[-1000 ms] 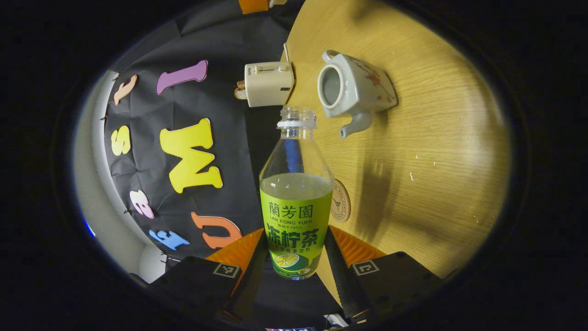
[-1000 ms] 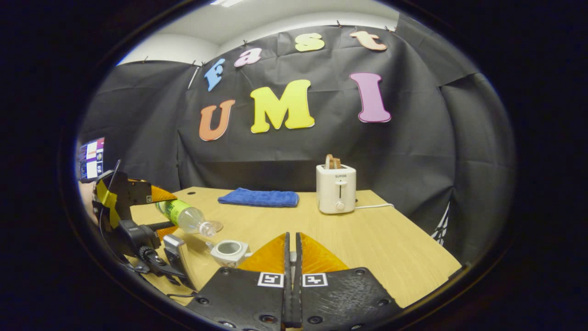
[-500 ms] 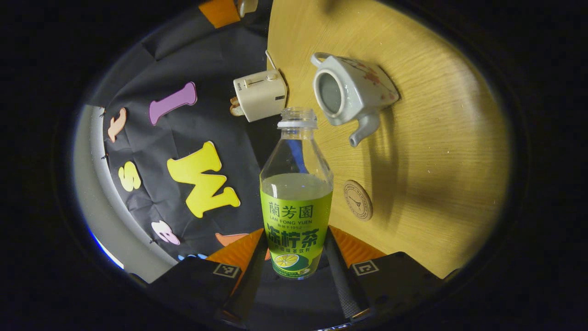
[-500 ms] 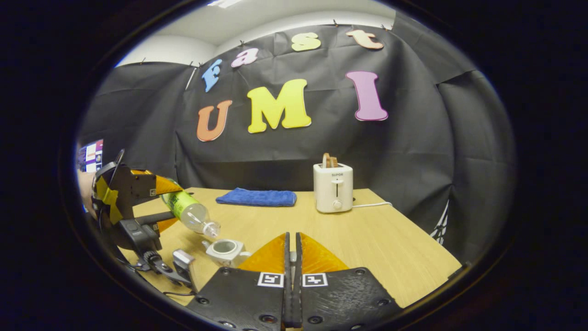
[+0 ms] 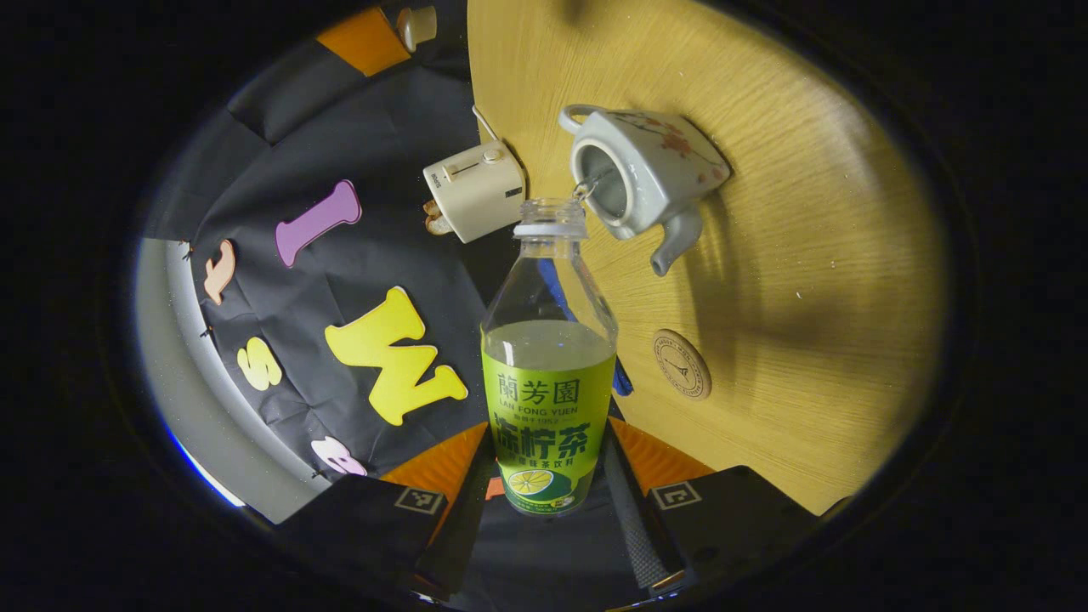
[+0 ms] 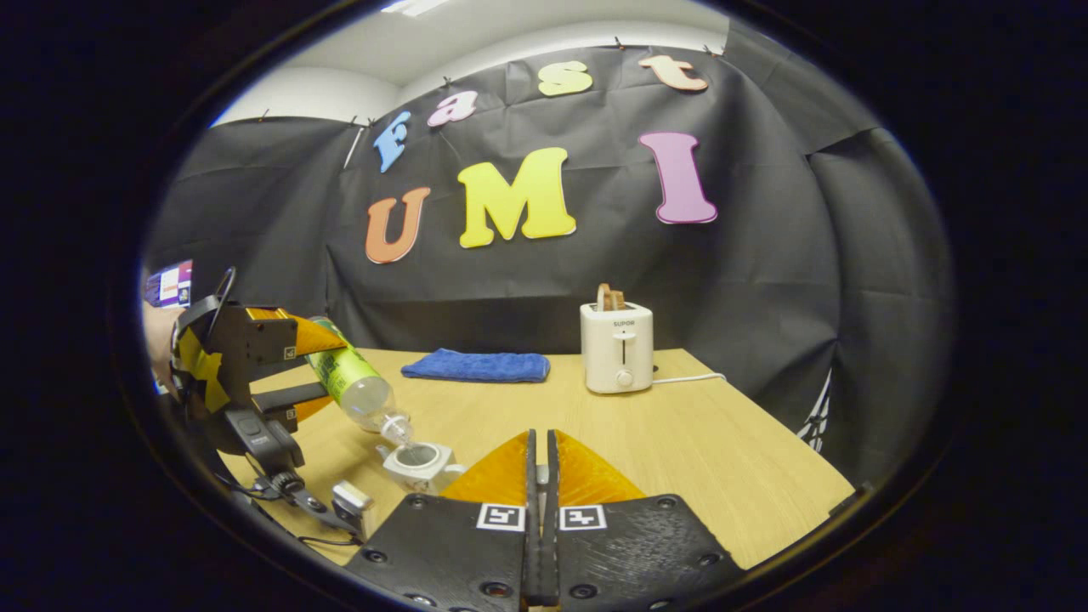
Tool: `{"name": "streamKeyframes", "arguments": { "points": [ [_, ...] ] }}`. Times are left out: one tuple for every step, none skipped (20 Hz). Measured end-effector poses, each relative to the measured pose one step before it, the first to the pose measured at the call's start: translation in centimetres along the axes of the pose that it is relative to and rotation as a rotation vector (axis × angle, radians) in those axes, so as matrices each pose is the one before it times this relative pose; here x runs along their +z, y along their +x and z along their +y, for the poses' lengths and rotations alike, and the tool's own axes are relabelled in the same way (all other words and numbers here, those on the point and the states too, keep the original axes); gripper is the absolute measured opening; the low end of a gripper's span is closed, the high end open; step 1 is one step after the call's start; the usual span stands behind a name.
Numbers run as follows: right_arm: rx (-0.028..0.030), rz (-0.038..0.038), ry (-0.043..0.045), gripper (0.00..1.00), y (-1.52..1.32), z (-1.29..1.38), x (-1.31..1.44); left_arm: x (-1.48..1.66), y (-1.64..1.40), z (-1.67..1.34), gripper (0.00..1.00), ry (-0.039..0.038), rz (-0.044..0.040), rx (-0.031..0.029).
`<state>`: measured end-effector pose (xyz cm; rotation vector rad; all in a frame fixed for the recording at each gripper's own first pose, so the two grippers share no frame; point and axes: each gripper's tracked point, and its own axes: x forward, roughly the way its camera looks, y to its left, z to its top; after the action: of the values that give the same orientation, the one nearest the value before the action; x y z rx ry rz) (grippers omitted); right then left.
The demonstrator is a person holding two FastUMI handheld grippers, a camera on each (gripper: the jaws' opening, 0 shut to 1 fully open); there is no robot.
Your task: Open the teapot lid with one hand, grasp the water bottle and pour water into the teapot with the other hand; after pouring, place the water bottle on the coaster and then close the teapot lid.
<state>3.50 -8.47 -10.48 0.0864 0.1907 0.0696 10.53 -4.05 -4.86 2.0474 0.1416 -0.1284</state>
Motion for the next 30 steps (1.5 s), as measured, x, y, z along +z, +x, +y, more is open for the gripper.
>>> {"name": "streamKeyframes", "arguments": {
  "points": [
    [0.00125, -0.00043, -0.00062, 0.00, 0.024, 0.007, -0.039, -0.025, -0.066, 0.056, 0.74, 0.00637, 0.00223, 0.00132],
    [-0.00020, -0.00031, -0.00044, 0.00, -0.012, -0.037, -0.008, -0.064, 0.050, -0.038, 0.74, 0.00407, 0.00293, -0.00030],
    [0.00016, -0.00024, 0.00039, 0.00, 0.047, -0.040, -0.068, -0.032, 0.052, 0.024, 0.74, 0.00651, -0.00231, 0.00072],
    [-0.00018, -0.00064, 0.00000, 0.00, -0.018, -0.012, 0.040, 0.052, 0.032, 0.164, 0.74, 0.00836, 0.00257, 0.00077],
    [-0.00001, 0.00065, 0.00028, 0.00, 0.039, 0.013, -0.027, -0.003, -0.079, -0.046, 0.74, 0.00838, 0.00209, -0.00086],
    [0.00163, 0.00043, 0.00082, 0.00, 0.033, 0.076, 0.057, -0.221, 0.026, 0.212, 0.73, 0.00888, 0.00472, -0.00171],
    [0.00144, 0.00158, -0.00075, 0.00, -0.008, 0.001, -0.078, -0.140, -0.029, 0.074, 0.74, 0.01095, 0.00427, 0.00096],
    [0.00220, 0.00041, 0.00001, 0.00, -0.041, 0.083, -0.013, -0.117, -0.015, 0.088, 0.74, 0.00626, 0.00488, -0.00047],
    [0.00166, 0.00050, -0.00003, 0.00, -0.027, 0.004, -0.033, -0.105, -0.023, -0.057, 0.74, 0.00434, 0.00437, -0.00170],
    [0.00068, -0.00214, -0.00032, 0.00, -0.015, 0.052, 0.059, -0.008, 0.004, 0.088, 0.73, 0.00400, 0.00191, 0.00122],
    [0.00112, 0.00009, 0.00132, 0.00, 0.009, -0.037, -0.020, 0.041, -0.118, 0.061, 0.74, 0.00352, 0.00008, 0.00187],
    [0.00005, 0.00009, 0.00033, 0.00, 0.021, 0.040, -0.015, 0.051, 0.100, 0.126, 0.74, 0.00449, -0.00036, 0.00140],
    [0.00014, 0.00076, -0.00009, 0.00, 0.061, -0.090, -0.172, 0.029, 0.026, 0.182, 0.74, 0.00641, 0.00113, 0.00332],
    [0.00040, 0.00131, 0.00086, 0.00, -0.019, -0.009, 0.019, 0.079, -0.139, 0.141, 0.74, 0.00713, 0.00188, 0.00555],
    [0.00046, 0.00006, 0.00144, 0.00, -0.040, -0.034, 0.030, 0.136, -0.106, 0.225, 0.74, 0.00702, -0.00265, 0.01145],
    [0.00104, 0.00141, 0.00104, 0.00, -0.067, 0.003, 0.022, -0.056, 0.012, 0.125, 0.73, 0.00689, 0.00264, 0.00384],
    [0.00120, 0.00019, 0.00156, 0.00, -0.002, 0.016, -0.152, 0.087, -0.024, 0.102, 0.74, 0.00324, -0.00242, 0.00184],
    [0.00084, 0.00091, 0.00042, 0.00, -0.033, -0.014, -0.007, 0.115, 0.026, 0.130, 0.74, 0.00447, -0.00299, 0.00612],
    [0.00064, 0.00063, 0.00047, 0.00, 0.024, 0.075, -0.048, 0.139, 0.010, 0.080, 0.74, 0.00496, -0.00074, 0.00371],
    [0.00031, 0.00079, 0.00098, 0.00, 0.032, -0.034, 0.012, 0.036, -0.044, 0.093, 0.74, 0.00231, -0.00398, 0.00355],
    [0.00033, 0.00134, 0.00058, 0.00, -0.101, -0.040, -0.021, 0.127, 0.050, 0.035, 0.74, 0.00117, -0.00151, 0.00306],
    [-0.00081, 0.00013, -0.00040, 0.00, -0.069, -0.041, 0.050, -0.024, -0.051, 0.045, 0.73, 0.00124, 0.00117, 0.00033],
    [-0.00028, 0.00106, 0.00037, 0.00, 0.018, -0.031, -0.060, -0.041, -0.024, 0.006, 0.73, 0.00009, 0.00072, -0.00022],
    [-0.00137, -0.00103, 0.00014, 0.00, 0.045, -0.037, 0.058, -0.100, 0.081, -0.050, 0.74, -0.00031, 0.00140, -0.00298],
    [-0.00078, 0.00041, -0.00064, 0.00, -0.039, 0.038, -0.042, -0.027, -0.058, -0.037, 0.74, 0.00122, 0.00370, -0.00284],
    [-0.00140, -0.00148, -0.00063, 0.00, -0.020, 0.020, 0.117, 0.001, -0.036, 0.044, 0.74, -0.00011, -0.00076, -0.00047],
    [-0.00050, -0.00043, -0.00118, 0.00, -0.019, -0.003, -0.016, 0.034, -0.058, 0.007, 0.73, 0.00056, -0.00059, 0.00132],
    [0.00026, -0.00077, -0.00026, 0.00, -0.041, 0.041, 0.050, 0.014, 0.098, 0.005, 0.73, 0.00090, -0.00260, 0.00049],
    [0.00049, 0.00126, -0.00030, 0.00, -0.059, -0.057, -0.030, 0.061, -0.037, 0.023, 0.73, 0.00077, -0.00257, 0.00141],
    [0.00051, 0.00019, -0.00004, 0.00, -0.062, 0.027, -0.015, 0.015, 0.009, -0.012, 0.73, 0.00056, -0.00155, 0.00190]
  ]
}}
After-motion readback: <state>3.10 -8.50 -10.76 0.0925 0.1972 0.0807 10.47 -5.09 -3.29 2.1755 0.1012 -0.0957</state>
